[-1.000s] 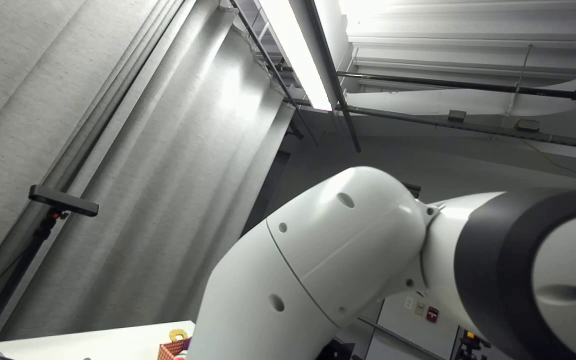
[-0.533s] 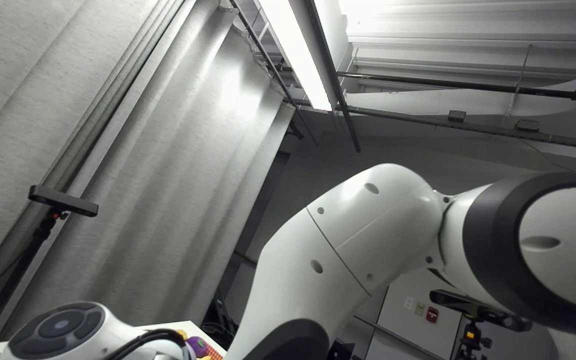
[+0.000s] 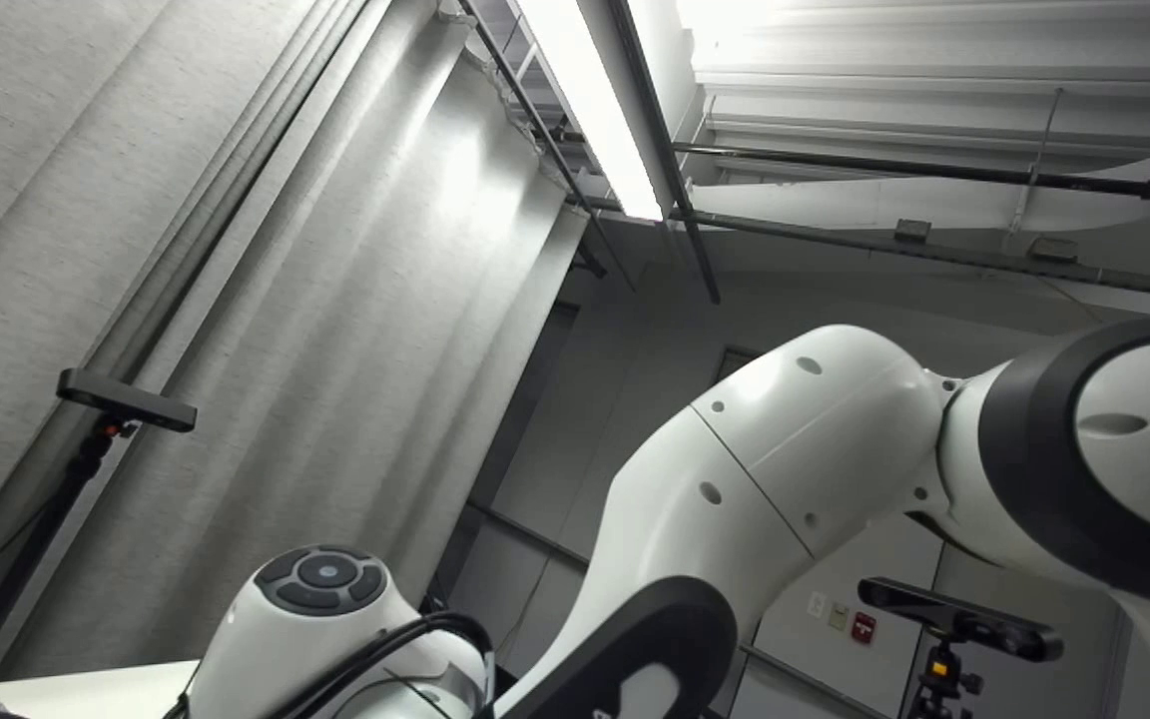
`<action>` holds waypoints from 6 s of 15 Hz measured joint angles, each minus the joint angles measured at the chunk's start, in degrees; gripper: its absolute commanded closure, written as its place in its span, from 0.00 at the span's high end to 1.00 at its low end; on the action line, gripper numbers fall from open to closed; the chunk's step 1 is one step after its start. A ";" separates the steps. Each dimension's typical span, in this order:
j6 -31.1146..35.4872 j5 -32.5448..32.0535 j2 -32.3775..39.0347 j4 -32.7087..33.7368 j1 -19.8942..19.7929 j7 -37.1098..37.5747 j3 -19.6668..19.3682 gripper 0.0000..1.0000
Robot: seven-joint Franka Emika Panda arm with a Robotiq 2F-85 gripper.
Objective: Pick up the blue cup and pour its contents in the white bowl
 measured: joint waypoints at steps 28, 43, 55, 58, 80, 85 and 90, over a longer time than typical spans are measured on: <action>16.58 68.87 -2.45 -10.96 -32.50 -51.57 33.67 0.56; 3.41 95.72 -2.43 -9.69 -53.61 -79.27 48.17 0.56; -14.33 116.13 -2.82 -8.14 -41.64 -97.21 30.13 0.56; -19.01 119.06 -2.84 -8.04 -33.48 -99.28 20.74 0.56; -38.04 130.55 -2.84 -8.29 -24.18 -108.46 5.71 0.56; -39.58 131.14 -2.84 -8.33 -24.14 -108.81 5.15 0.56; -40.06 131.17 -2.84 -8.33 -24.12 -108.99 4.98 0.56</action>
